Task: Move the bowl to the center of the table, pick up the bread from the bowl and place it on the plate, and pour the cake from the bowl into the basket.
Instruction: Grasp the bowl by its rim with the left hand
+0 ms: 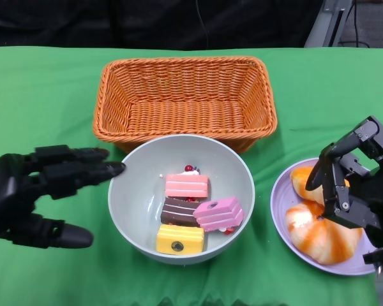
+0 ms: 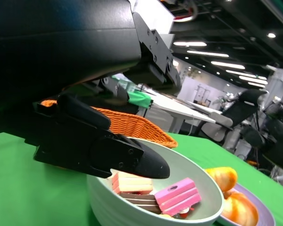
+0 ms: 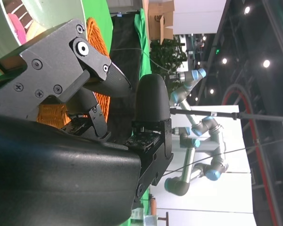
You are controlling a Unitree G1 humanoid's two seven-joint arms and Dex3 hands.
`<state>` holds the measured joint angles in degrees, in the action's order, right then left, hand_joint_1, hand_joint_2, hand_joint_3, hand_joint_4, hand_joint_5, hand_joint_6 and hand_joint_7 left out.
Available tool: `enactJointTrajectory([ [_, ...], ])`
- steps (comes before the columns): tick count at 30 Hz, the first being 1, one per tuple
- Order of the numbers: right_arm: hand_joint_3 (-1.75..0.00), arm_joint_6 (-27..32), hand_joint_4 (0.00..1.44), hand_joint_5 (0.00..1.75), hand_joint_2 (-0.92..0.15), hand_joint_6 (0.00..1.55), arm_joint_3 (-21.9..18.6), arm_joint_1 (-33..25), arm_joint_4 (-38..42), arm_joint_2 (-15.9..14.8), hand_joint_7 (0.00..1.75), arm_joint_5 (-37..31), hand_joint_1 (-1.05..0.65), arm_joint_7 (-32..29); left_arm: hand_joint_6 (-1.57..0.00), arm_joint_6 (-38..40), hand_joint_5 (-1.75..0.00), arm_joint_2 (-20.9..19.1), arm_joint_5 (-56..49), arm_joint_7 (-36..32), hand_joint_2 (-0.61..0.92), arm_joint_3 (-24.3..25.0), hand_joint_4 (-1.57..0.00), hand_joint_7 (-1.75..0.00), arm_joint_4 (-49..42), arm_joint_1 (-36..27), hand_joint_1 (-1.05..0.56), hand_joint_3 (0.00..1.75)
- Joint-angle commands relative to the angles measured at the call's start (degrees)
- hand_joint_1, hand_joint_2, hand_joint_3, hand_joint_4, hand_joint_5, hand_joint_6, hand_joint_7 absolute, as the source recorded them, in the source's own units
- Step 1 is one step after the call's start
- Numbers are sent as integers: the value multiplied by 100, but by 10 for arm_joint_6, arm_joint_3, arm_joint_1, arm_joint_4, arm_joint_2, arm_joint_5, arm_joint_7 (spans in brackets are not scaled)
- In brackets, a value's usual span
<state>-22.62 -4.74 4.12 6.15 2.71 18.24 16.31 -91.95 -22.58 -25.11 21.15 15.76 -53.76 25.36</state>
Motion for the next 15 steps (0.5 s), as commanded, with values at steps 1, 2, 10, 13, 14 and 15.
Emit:
enactJointTrajectory([
  [1,-129,5,75,175,-53,48,-6,2,-3,0,166,2,-9,-6,-71,-6,-6,-10,-95,-92,92,-3,-77,-4,23,3,-46,3],
  [2,-129,6,75,175,-53,48,-6,2,-3,0,166,3,-9,-6,-71,-6,-6,-12,-129,-125,92,-5,-77,-4,28,4,-45,3],
  [10,-129,17,75,175,-53,48,-1,-7,-11,9,166,11,-8,0,-83,60,-6,-64,-461,-486,88,-93,-84,-5,100,20,-42,0],
  [13,-128,12,75,175,-52,47,4,-13,-14,15,167,2,-8,-5,-87,133,-6,-101,-543,-614,88,-194,-86,-4,114,34,-44,0],
  [14,-128,9,75,175,-52,47,5,-15,-15,17,167,1,-8,-5,-88,150,-6,-112,-561,-643,86,-225,-87,-4,115,41,-45,0],
  [15,-128,7,75,175,-52,47,6,-17,-15,17,167,3,-8,-2,-89,168,-6,-122,-577,-672,85,-256,-88,-4,114,49,-45,0],
])
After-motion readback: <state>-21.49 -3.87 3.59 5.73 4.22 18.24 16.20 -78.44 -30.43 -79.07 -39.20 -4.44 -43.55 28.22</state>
